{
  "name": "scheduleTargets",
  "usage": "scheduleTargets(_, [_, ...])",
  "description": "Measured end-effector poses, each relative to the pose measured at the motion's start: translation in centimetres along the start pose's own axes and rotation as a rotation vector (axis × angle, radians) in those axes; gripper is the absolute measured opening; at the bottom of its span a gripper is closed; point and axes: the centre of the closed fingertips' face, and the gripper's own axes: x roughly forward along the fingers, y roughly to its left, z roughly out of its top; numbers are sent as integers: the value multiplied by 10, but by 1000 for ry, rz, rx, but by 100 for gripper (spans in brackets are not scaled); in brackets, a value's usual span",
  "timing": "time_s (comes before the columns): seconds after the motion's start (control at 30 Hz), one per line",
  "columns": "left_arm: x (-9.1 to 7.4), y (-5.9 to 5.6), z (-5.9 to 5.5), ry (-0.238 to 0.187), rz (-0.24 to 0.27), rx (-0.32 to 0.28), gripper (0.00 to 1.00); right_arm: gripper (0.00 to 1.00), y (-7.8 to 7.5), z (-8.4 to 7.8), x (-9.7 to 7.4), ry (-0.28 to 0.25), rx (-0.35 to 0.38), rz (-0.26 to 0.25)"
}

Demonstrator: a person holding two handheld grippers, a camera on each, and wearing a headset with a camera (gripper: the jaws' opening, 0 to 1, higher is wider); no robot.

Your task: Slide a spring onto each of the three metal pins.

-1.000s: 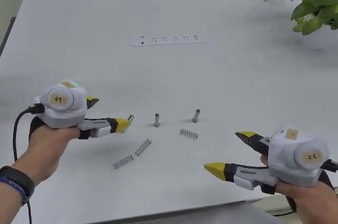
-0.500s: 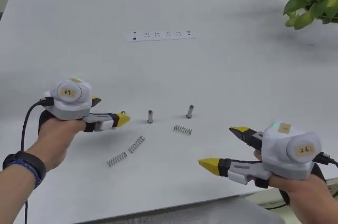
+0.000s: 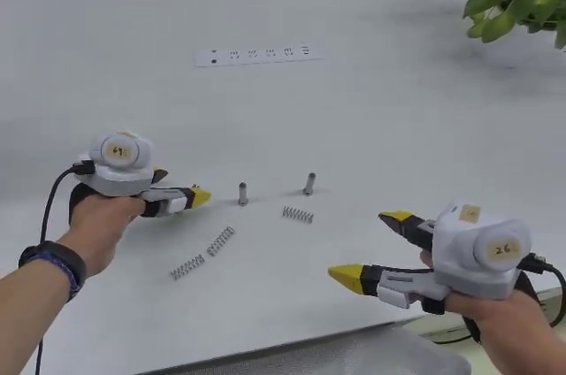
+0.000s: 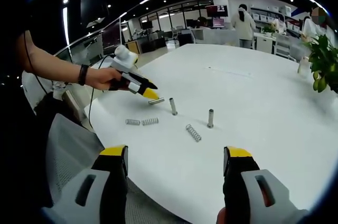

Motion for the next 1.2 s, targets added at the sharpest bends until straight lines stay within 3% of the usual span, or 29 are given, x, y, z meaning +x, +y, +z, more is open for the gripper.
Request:
scheduleTargets(0.7, [25, -1, -13, 49, 13, 2, 19, 72, 0, -4, -1, 12, 10, -5])
scheduleTargets(0.93, [28, 0, -15, 57, 38, 25, 8, 71, -1, -4, -1, 11, 11, -5])
scheduleTargets(1.03, [29, -1, -16, 70, 45, 68, 2, 71, -1, -4, 0, 12, 11, -4])
scheduleTargets(1.2, [31, -1, -16, 76, 55, 70, 1, 71, 0, -4, 0, 11, 10, -2])
